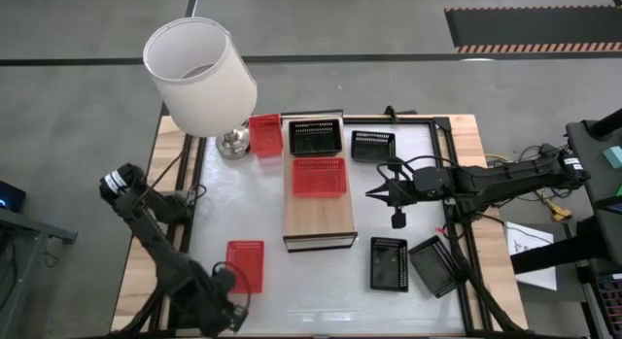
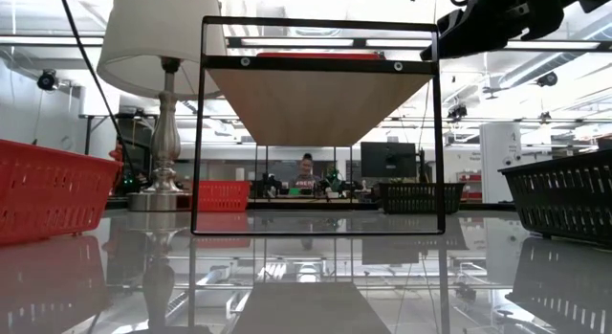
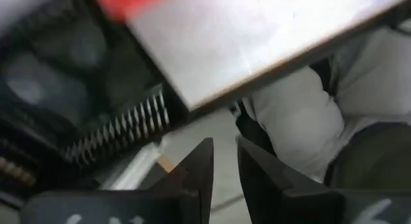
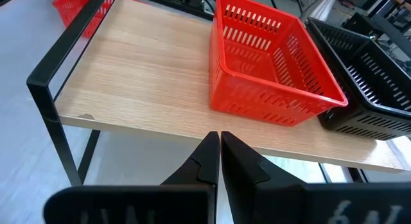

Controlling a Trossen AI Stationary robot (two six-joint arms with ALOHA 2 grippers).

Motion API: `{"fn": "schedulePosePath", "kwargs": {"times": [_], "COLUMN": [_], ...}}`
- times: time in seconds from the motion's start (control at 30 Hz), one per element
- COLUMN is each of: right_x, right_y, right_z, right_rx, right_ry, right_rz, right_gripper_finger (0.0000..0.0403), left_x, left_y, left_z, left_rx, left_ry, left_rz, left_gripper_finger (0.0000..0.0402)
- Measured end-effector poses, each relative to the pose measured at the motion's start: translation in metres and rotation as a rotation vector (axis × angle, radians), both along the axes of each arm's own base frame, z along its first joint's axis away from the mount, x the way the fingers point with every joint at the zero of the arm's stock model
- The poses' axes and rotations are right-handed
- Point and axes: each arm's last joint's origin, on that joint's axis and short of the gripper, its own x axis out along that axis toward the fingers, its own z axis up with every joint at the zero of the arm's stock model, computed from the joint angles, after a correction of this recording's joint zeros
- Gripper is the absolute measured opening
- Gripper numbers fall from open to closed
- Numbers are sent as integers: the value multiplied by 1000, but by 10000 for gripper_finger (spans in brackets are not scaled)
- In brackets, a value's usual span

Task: Stack baskets on shelf by color
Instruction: Put the black bin on the shelf

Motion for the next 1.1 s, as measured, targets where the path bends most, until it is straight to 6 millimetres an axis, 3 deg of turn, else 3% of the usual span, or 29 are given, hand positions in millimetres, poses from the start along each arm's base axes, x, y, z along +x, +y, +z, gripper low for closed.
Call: {"fn": "schedulePosePath", "kwargs": {"times": [0.13, 0.5, 0.7, 0.9, 1.1], "right_x": [0, 1, 1, 1, 1], "right_y": [0, 1, 2, 2, 2], "right_z": [0, -1, -1, -2, -2], "right_rx": [1, 34, 81, 108, 109], "right_ry": [-1, 6, 7, 12, 15], "right_rz": [-1, 0, 40, 32, 33], "right_gripper_finger": [9, 9, 9, 9, 9], "left_x": [-13, -16, -17, -21, -22], "left_y": [-9, -8, -8, -2, 1], "left_z": [-4, -17, -21, -37, -54], "left_rx": [-39, -16, -14, 23, 9], "left_ry": [45, 37, 30, 51, 40], "left_rz": [51, -1, -1, 0, -1], "left_gripper_finger": [54, 61, 112, 180, 200]}}
